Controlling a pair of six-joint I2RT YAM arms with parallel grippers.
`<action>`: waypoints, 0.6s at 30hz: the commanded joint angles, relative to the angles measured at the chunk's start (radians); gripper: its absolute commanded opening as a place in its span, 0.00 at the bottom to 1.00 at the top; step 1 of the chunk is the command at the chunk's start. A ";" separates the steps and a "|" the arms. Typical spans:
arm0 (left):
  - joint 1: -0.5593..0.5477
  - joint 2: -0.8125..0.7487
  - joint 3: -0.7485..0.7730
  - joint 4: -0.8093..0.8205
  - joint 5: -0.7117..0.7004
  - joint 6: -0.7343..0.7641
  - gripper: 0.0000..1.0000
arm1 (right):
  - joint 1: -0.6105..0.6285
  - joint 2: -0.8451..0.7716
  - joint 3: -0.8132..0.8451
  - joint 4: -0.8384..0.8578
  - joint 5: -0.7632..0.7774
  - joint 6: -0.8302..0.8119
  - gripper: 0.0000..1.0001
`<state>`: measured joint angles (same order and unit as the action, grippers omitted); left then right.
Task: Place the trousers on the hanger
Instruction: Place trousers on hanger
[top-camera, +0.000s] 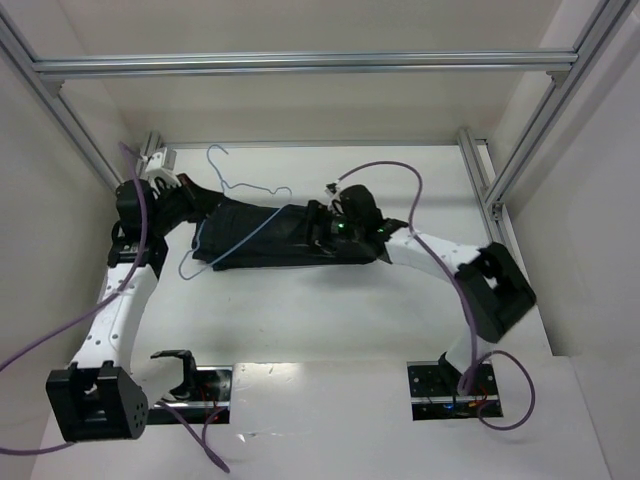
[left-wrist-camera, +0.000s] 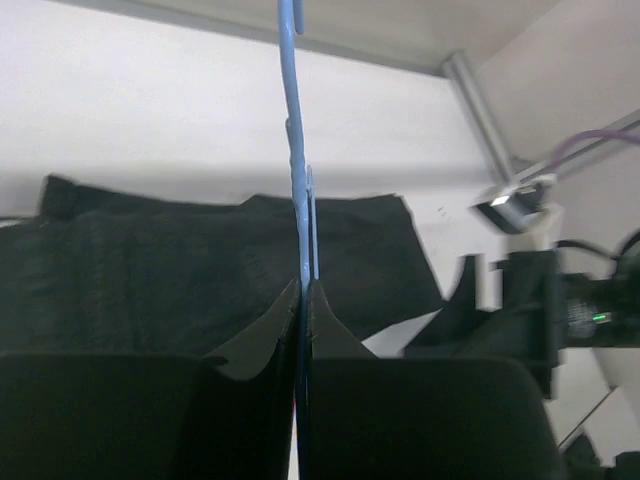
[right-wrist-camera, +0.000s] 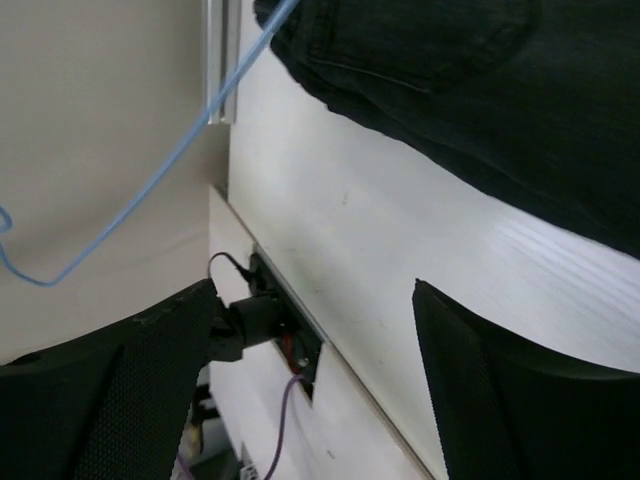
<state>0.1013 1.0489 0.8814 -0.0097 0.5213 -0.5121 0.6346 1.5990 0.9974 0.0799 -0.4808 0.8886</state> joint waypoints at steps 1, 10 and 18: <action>-0.064 0.034 -0.024 0.302 -0.037 -0.077 0.04 | 0.054 0.176 0.172 0.190 -0.102 0.107 0.86; -0.233 0.203 -0.117 0.533 -0.380 -0.144 0.00 | -0.021 0.101 0.192 -0.047 0.209 0.078 0.90; -0.405 0.420 0.008 0.654 -0.627 -0.024 0.00 | -0.189 -0.050 0.087 -0.324 0.494 0.073 0.93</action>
<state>-0.2428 1.4254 0.8089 0.4442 0.0296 -0.6155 0.5030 1.5864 1.1339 -0.1238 -0.1513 0.9619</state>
